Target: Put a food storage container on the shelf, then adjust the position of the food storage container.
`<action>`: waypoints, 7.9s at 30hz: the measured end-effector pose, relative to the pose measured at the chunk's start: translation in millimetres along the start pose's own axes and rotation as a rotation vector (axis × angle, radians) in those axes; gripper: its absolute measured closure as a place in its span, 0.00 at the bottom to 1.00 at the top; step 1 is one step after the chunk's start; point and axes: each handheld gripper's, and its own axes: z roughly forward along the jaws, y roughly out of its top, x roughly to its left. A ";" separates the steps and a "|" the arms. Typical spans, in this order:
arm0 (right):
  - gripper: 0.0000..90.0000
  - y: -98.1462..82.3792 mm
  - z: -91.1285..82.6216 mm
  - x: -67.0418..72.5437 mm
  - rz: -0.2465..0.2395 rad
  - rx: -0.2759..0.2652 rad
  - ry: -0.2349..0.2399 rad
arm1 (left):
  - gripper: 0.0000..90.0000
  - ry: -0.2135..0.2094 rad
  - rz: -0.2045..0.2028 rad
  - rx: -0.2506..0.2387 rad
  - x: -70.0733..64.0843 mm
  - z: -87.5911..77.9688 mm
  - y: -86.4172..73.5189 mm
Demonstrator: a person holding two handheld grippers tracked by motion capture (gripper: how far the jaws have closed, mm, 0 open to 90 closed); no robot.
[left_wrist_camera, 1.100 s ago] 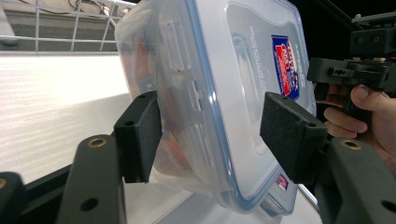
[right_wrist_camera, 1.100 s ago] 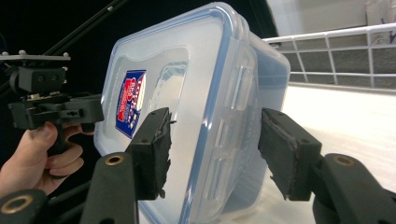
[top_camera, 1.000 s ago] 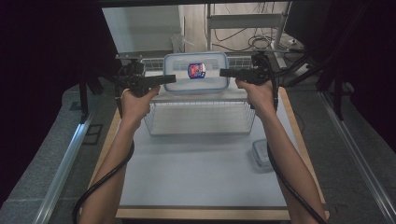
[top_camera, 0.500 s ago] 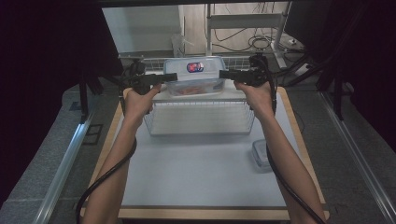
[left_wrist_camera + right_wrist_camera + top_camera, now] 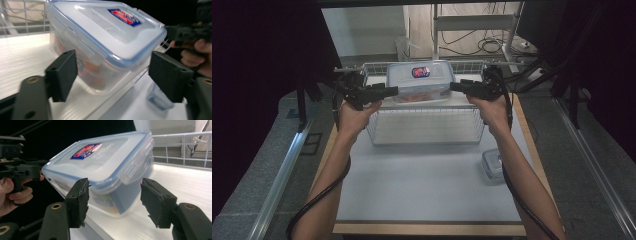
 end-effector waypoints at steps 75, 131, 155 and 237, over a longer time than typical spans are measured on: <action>0.17 -134.6 -32.1 67.1 -0.311 0.184 -0.089 | 0.10 0.088 0.271 0.093 -67.5 -41.4 -142.2; 1.00 -202.8 -102.3 -2.4 -0.207 0.224 -0.348 | 0.07 0.210 0.324 0.226 -75.5 -45.8 -246.4; 1.00 -202.7 -145.3 -72.2 -0.123 0.196 -0.619 | 0.07 0.193 0.329 0.256 -75.9 -39.3 -248.1; 1.00 -225.3 -14.1 55.0 -0.246 0.372 -0.110 | 0.08 0.137 0.285 0.283 -73.2 -30.8 -250.5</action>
